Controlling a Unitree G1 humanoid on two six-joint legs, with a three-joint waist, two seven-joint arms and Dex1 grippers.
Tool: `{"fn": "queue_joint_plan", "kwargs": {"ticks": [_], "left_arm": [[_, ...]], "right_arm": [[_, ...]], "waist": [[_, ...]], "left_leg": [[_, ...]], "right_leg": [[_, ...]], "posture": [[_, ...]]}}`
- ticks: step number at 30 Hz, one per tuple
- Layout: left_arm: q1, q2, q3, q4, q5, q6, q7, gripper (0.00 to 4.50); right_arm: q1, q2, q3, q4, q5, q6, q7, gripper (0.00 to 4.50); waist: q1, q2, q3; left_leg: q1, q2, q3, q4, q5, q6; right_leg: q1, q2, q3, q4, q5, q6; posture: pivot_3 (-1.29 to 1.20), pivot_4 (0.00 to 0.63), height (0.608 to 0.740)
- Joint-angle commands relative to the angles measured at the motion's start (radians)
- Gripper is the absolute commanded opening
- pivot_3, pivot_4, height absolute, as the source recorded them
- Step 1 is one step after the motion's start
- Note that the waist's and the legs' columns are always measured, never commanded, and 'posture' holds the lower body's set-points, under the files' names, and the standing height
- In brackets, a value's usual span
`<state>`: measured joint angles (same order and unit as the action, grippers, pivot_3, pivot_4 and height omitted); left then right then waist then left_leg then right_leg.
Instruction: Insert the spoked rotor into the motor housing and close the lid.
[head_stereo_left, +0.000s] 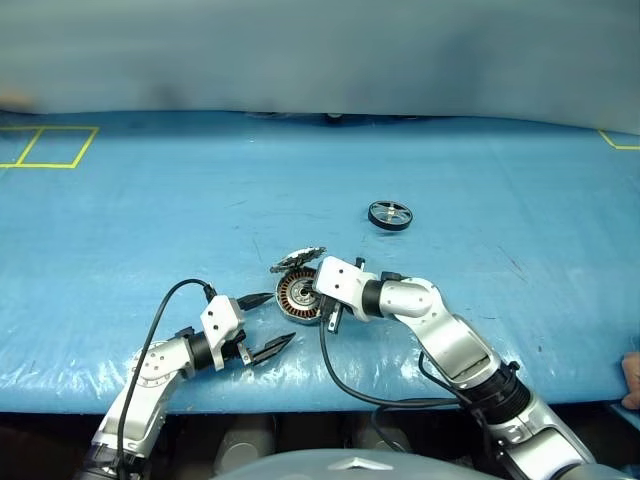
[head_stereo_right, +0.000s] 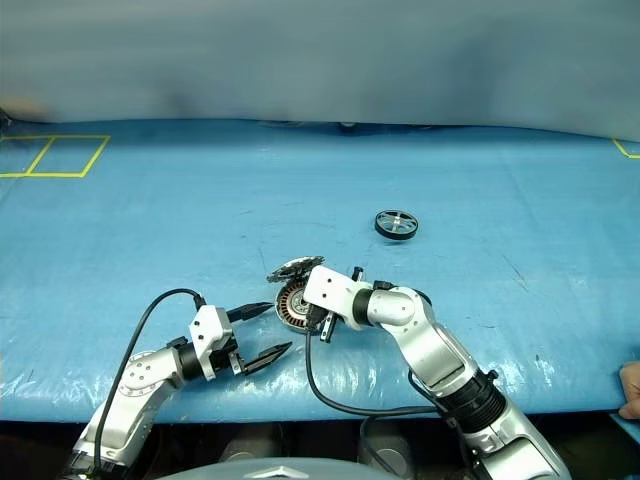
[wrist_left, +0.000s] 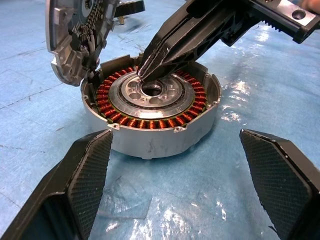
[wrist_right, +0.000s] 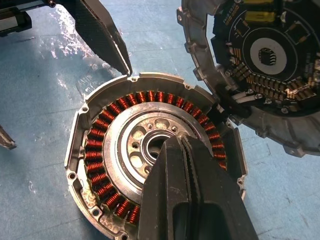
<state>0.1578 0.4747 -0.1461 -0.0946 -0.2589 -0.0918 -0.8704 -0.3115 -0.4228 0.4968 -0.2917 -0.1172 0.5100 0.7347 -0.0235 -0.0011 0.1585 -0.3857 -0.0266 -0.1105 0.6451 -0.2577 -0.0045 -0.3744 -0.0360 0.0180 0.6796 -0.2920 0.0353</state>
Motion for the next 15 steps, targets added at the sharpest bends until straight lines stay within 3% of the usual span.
{"fn": "queue_joint_plan", "kwargs": {"ticks": [1,10,15], "left_arm": [[0.006,0.000,0.014,-0.050,-0.013,-0.004,0.006,4.33],[0.012,0.001,0.011,-0.058,-0.015,-0.001,0.003,4.33],[0.014,0.001,0.009,-0.060,-0.016,0.001,-0.001,4.33]], "right_arm": [[0.004,-0.025,0.034,0.028,-0.038,0.015,0.008,0.03],[0.012,-0.065,0.075,0.067,-0.116,0.052,-0.006,0.03],[0.029,-0.046,0.035,0.003,-0.068,0.035,-0.011,0.03]], "waist": [[0.000,0.000,0.000],[0.006,0.000,-0.001],[0.014,0.000,-0.001]], "left_leg": [[0.000,0.000,0.000,0.000,0.000,0.000],[0.006,0.000,0.000,0.001,0.000,0.000],[0.008,0.000,-0.001,0.002,0.000,0.000]], "right_leg": [[0.000,0.000,0.000,0.000,0.000,0.000],[0.003,0.000,0.000,0.000,0.000,0.000],[0.006,0.000,-0.001,-0.001,0.000,0.000]], "posture": [[0.00,0.150,0.740],[0.00,0.150,0.740],[0.00,0.150,0.740]]}}
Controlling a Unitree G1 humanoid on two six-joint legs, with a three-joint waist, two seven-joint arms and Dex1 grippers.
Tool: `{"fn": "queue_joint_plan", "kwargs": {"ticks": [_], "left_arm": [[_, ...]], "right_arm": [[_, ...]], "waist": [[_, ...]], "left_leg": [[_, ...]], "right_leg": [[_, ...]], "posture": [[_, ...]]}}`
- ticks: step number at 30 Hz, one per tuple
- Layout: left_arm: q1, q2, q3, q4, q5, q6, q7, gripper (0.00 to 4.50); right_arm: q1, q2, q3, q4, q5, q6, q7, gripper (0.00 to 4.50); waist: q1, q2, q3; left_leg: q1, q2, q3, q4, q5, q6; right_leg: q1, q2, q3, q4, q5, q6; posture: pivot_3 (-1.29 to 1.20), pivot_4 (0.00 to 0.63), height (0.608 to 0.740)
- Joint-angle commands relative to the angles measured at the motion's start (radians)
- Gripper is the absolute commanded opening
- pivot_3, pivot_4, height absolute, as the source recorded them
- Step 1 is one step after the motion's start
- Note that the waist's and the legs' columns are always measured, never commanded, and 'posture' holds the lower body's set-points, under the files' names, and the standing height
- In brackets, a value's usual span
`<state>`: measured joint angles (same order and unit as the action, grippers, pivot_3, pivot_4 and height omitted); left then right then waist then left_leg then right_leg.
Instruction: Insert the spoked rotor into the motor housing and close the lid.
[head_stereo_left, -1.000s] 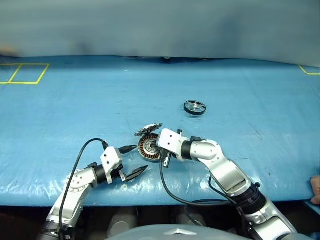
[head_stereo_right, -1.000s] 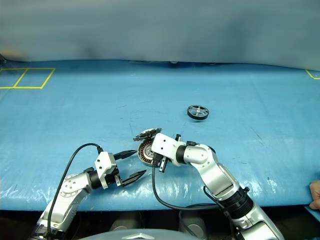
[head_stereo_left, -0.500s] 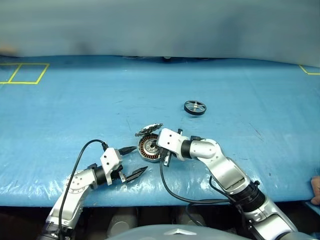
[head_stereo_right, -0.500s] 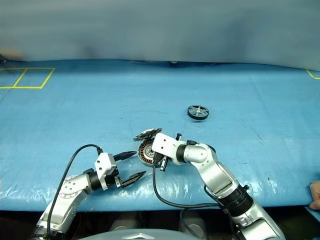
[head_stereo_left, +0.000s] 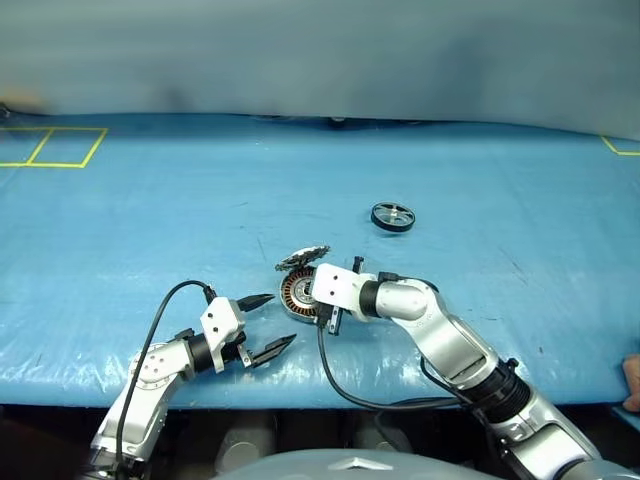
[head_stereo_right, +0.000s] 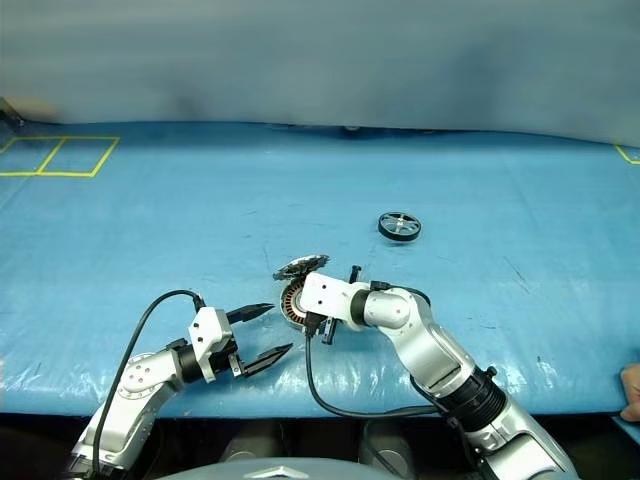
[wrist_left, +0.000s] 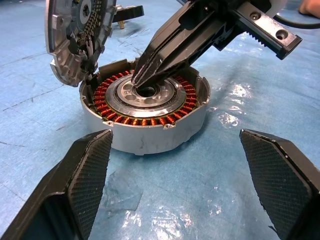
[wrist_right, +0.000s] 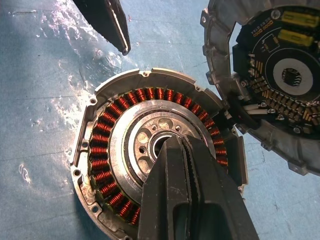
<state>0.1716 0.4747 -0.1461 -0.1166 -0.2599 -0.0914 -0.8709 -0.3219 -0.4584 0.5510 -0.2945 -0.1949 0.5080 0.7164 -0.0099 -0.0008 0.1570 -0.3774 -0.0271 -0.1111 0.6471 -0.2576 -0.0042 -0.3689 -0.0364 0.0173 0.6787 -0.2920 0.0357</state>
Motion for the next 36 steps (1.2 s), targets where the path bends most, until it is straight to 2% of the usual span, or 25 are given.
{"fn": "queue_joint_plan", "kwargs": {"ticks": [1,11,36], "left_arm": [[0.000,0.000,0.008,-0.038,-0.015,0.001,-0.001,4.33],[-0.011,-0.002,0.006,-0.031,-0.012,0.003,-0.004,4.33],[-0.026,0.002,0.012,-0.017,-0.012,0.011,-0.007,4.33]], "right_arm": [[0.040,-0.002,-0.032,-0.012,0.024,0.037,0.007,0.03],[0.015,0.009,-0.087,-0.092,0.067,0.050,0.002,0.03],[0.043,0.018,-0.050,-0.094,0.099,0.055,0.030,0.03]], "waist": [[0.001,0.000,0.000],[-0.005,0.000,0.001],[-0.016,0.000,0.001]], "left_leg": [[0.000,0.000,0.000,0.000,0.000,0.000],[-0.006,0.000,0.000,-0.002,0.000,0.000],[-0.007,0.000,0.000,-0.002,0.000,0.000]], "right_leg": [[0.000,0.000,0.000,0.000,0.000,0.000],[-0.003,0.000,0.000,0.000,0.000,0.000],[-0.004,0.000,0.000,0.000,0.000,0.000]], "posture": [[0.00,0.150,0.740],[0.00,0.150,0.740],[0.00,0.150,0.740]]}}
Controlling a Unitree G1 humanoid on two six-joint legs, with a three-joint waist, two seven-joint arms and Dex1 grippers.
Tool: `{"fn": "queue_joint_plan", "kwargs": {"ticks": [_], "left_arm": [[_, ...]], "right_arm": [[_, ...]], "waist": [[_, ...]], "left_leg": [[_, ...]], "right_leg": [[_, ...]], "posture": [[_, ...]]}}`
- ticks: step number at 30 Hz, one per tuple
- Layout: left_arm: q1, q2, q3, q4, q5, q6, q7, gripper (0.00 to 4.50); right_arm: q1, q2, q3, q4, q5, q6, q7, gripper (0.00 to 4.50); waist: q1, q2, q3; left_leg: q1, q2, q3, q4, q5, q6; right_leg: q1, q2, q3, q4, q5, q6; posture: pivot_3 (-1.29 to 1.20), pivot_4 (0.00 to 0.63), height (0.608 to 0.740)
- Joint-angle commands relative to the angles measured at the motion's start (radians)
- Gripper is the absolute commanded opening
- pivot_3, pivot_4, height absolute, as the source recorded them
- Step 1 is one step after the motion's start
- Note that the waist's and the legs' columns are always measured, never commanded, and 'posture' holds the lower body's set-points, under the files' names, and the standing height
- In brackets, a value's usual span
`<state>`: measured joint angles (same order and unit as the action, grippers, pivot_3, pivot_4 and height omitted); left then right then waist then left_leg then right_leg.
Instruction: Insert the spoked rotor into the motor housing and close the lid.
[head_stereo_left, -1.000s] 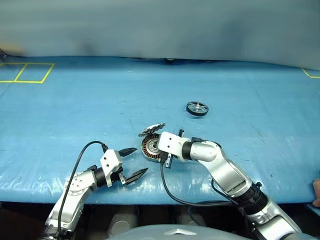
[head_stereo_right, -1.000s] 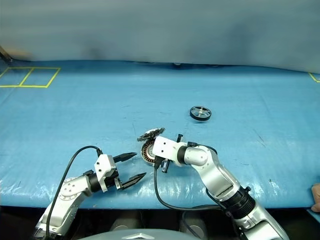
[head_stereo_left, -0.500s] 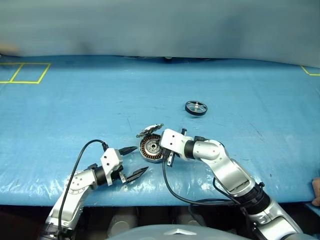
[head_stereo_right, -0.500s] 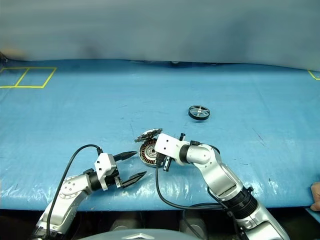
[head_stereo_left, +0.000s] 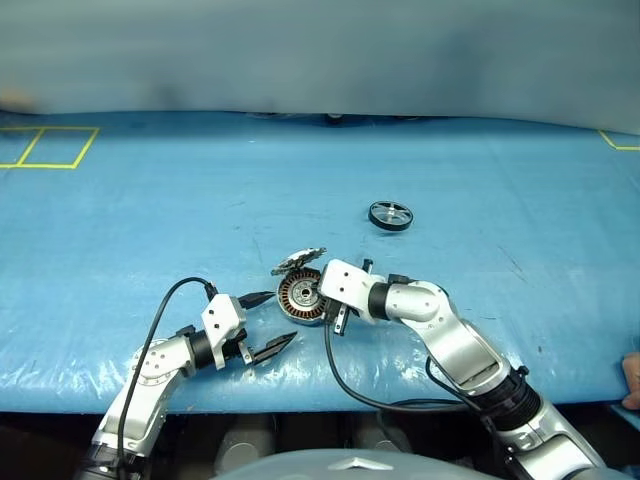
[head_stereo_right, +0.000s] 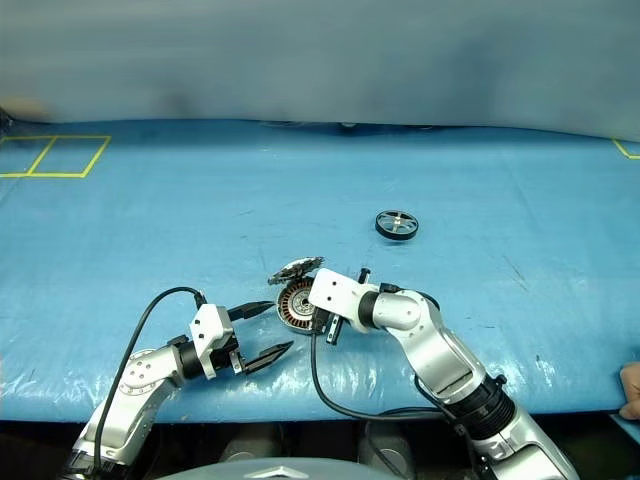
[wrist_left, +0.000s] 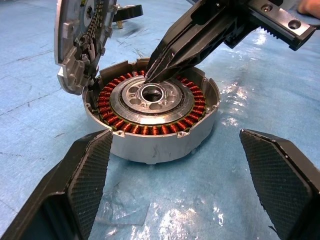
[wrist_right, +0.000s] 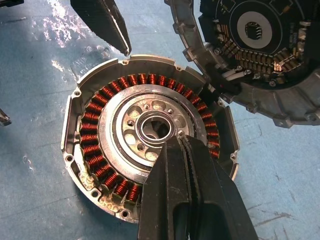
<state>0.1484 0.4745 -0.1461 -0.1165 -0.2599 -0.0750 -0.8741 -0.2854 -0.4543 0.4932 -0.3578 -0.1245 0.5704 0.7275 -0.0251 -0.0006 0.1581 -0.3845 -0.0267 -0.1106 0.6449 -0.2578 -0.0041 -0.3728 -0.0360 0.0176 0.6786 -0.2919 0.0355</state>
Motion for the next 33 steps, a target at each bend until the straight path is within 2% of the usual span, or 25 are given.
{"fn": "queue_joint_plan", "kwargs": {"ticks": [1,33], "left_arm": [[-0.003,0.001,0.012,-0.016,-0.012,-0.005,-0.004,4.33],[0.010,-0.003,0.012,-0.017,-0.007,-0.001,0.002,4.33]], "right_arm": [[0.006,0.015,0.008,-0.032,0.031,-0.007,0.019,0.03],[-0.025,0.076,0.021,-0.027,0.078,-0.026,0.033,0.03]], "waist": [[-0.002,0.000,0.000],[-0.001,0.000,0.000]], "left_leg": [[0.000,0.000,0.000,0.000,0.000,0.000],[0.000,0.000,0.000,0.001,0.000,0.000]], "right_leg": [[0.000,0.000,0.000,0.000,0.000,0.000],[0.000,0.000,0.000,0.001,0.000,0.000]], "posture": [[0.00,0.150,0.740],[0.00,0.150,0.740]]}}
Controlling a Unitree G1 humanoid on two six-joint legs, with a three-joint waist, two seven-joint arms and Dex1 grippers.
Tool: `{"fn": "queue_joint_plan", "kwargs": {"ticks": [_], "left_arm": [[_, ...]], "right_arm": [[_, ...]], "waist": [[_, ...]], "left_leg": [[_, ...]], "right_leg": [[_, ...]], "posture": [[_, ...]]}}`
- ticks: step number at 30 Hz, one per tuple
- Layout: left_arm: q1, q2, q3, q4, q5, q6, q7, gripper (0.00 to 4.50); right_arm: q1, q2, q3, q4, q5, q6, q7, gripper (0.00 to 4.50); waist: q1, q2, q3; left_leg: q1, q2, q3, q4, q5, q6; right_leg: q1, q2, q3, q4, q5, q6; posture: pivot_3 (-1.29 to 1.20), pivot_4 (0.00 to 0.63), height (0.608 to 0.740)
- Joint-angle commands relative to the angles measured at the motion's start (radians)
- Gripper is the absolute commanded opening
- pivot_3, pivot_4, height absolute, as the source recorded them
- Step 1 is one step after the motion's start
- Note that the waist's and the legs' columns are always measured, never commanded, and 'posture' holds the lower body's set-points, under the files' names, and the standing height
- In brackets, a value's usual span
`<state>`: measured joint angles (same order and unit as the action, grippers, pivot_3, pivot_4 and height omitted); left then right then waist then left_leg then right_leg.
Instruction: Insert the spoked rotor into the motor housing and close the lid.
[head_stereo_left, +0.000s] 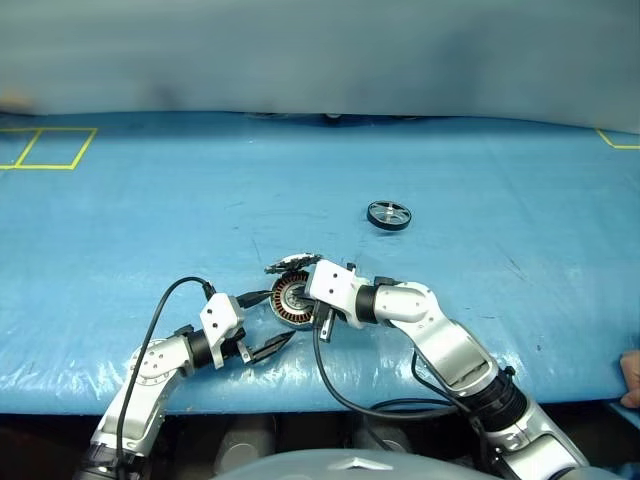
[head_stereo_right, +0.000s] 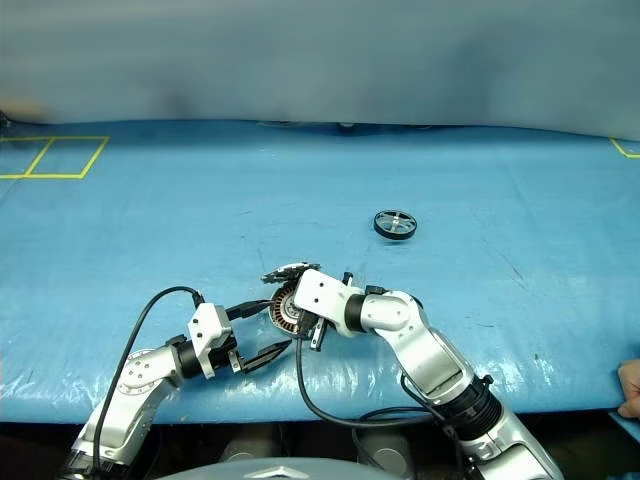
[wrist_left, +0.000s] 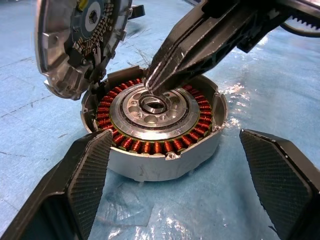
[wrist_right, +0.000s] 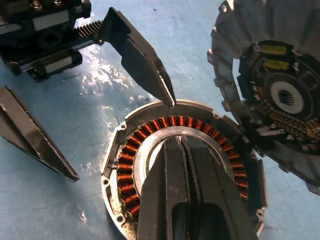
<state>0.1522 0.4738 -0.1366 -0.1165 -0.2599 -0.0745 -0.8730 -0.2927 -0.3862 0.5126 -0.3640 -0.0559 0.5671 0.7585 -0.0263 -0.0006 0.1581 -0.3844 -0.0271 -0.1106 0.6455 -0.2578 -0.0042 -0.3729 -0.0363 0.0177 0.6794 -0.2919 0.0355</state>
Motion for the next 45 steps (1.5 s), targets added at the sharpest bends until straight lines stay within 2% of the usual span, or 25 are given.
{"fn": "queue_joint_plan", "kwargs": {"ticks": [1,20,35,45], "left_arm": [[0.006,-0.002,0.003,-0.016,-0.007,-0.001,0.001,4.33],[-0.002,-0.004,-0.002,0.001,-0.007,-0.003,-0.008,4.33],[-0.007,0.003,0.005,-0.003,-0.008,-0.001,-0.010,4.33],[-0.010,0.001,0.004,-0.003,-0.011,0.003,-0.013,4.33]], "right_arm": [[-0.019,0.009,0.005,-0.016,0.008,-0.024,0.002,0.03],[-0.025,-0.056,-0.026,-0.018,-0.027,-0.015,-0.025,0.03],[-0.003,-0.041,0.005,0.028,-0.022,-0.023,-0.023,0.03],[-0.018,-0.051,-0.020,-0.013,-0.029,-0.019,-0.031,0.03]], "waist": [[0.000,0.000,0.000],[0.001,0.000,0.000],[0.001,0.000,0.000],[0.001,0.000,0.000]], "left_leg": [[0.000,0.000,0.000,0.000,0.000,0.000],[0.000,0.000,0.000,0.000,0.000,0.000],[0.000,0.000,0.000,0.001,0.000,0.000],[0.000,0.000,0.000,0.001,0.000,0.000]], "right_leg": [[0.000,0.000,0.000,0.000,0.000,0.000],[0.000,0.000,0.000,0.000,0.000,0.000],[0.000,0.000,0.000,0.001,0.000,0.000],[0.000,0.000,0.000,0.001,0.000,0.000]], "posture": [[0.00,0.150,0.740],[0.00,0.150,0.740],[0.00,0.150,0.740],[0.00,0.150,0.740]]}}
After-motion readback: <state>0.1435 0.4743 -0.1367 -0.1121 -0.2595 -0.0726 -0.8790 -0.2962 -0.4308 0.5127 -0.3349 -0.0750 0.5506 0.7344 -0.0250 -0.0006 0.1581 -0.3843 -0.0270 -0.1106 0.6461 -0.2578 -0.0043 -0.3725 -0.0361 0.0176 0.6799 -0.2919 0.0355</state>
